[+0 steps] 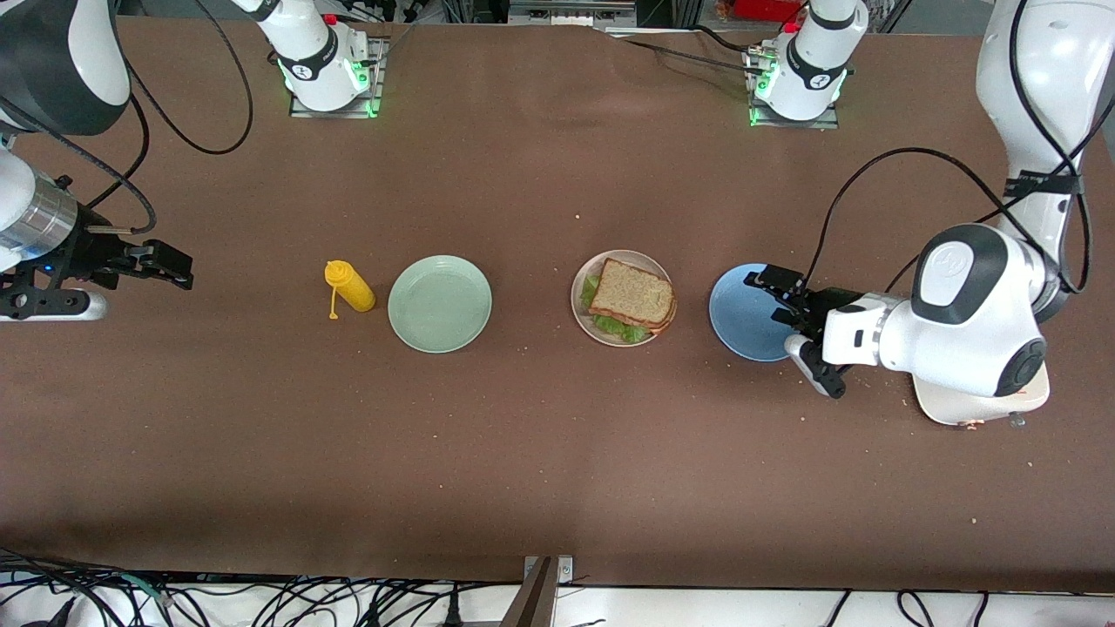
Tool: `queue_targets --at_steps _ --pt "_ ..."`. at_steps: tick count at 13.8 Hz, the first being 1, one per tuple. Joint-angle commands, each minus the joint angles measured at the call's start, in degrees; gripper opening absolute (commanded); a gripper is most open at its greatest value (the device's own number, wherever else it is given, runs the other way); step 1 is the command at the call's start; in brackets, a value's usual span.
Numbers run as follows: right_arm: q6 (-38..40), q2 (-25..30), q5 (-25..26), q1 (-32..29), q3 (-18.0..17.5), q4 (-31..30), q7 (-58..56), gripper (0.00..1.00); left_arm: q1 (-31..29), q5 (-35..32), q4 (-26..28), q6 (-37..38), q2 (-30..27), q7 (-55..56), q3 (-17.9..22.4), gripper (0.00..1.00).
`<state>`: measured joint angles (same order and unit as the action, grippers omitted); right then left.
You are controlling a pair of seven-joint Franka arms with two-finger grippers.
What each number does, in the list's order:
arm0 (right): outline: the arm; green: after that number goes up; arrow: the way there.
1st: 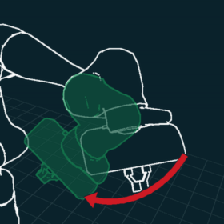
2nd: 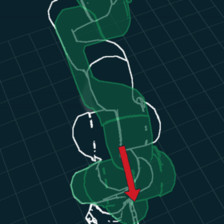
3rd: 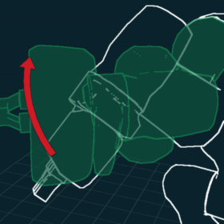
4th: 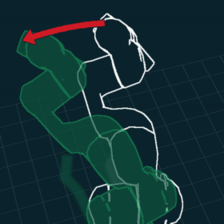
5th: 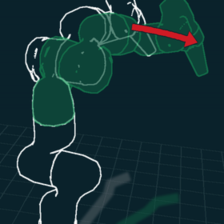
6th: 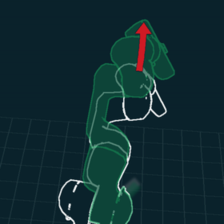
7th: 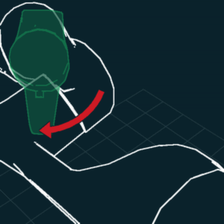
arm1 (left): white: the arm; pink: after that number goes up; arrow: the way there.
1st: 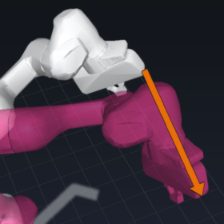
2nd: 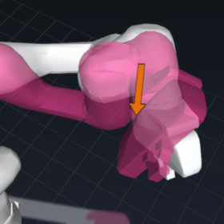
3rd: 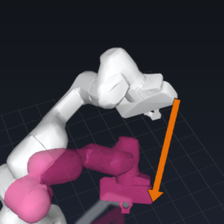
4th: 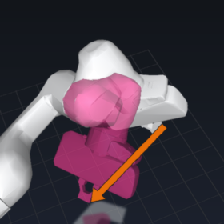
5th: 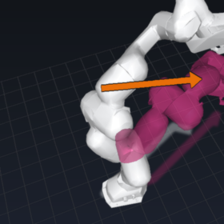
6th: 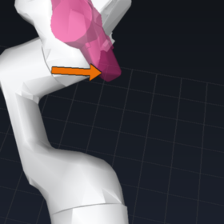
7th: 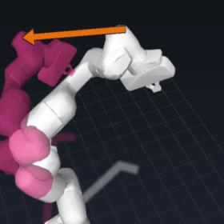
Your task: Make sandwich in beige plate with both arms
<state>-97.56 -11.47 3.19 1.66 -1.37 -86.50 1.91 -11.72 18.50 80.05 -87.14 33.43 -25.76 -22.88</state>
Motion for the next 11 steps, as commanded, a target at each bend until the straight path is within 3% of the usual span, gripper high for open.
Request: queue_targets --at_steps 1,4,8,11 --pt "1.2 -0.1 -1.1 -0.3 -0.1 1.2 -0.3 1.0 -0.1 -5.7 1.1 0.7 -6.1 4.6 0.2 1.0" --pt "2.8 -0.1 -1.2 -0.3 -0.1 1.2 -0.2 1.0 0.3 -15.0 1.1 0.4 -11.7 13.5 -0.6 1.0" --pt "4.3 -0.1 -1.2 -0.3 0.0 1.2 -0.2 1.0 0.9 -20.8 -2.4 2.9 -15.7 20.7 -0.8 1.0" --pt "4.5 -0.1 -1.3 -0.3 0.0 1.2 -0.2 1.0 3.9 -21.3 -1.1 3.8 -20.0 21.8 1.6 1.0"
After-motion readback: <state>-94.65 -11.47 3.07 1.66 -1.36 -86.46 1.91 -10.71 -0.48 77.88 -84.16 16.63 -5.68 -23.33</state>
